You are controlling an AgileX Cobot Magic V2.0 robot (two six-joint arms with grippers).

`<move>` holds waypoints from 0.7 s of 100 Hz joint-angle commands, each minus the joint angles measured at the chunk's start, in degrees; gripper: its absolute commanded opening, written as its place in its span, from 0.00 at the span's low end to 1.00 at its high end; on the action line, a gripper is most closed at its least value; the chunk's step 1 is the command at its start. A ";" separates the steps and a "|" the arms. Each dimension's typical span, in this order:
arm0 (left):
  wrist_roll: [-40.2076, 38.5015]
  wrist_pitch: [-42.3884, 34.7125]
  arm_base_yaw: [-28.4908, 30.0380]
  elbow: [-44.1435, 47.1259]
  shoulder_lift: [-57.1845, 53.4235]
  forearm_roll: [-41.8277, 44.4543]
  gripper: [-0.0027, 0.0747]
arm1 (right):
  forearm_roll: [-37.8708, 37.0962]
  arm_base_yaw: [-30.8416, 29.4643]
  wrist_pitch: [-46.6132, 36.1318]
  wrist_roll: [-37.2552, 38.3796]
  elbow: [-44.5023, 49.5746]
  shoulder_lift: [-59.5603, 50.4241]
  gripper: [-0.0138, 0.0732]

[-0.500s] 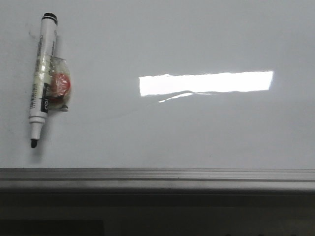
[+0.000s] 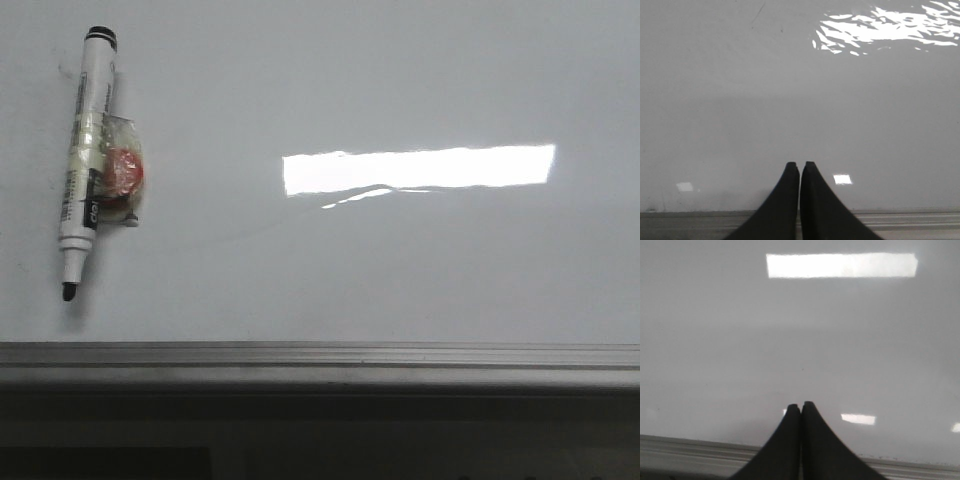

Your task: Write number 3 on whiteboard

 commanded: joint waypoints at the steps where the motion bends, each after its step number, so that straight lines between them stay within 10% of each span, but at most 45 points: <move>1: -0.54 -3.63 0.12 1.89 -1.39 -0.53 0.01 | -0.13 -0.50 -0.63 -0.28 1.46 -0.91 0.11; 70: -0.54 -15.61 0.12 1.89 -1.39 14.50 0.01 | -1.15 -0.50 -27.09 -0.28 1.46 -0.91 0.11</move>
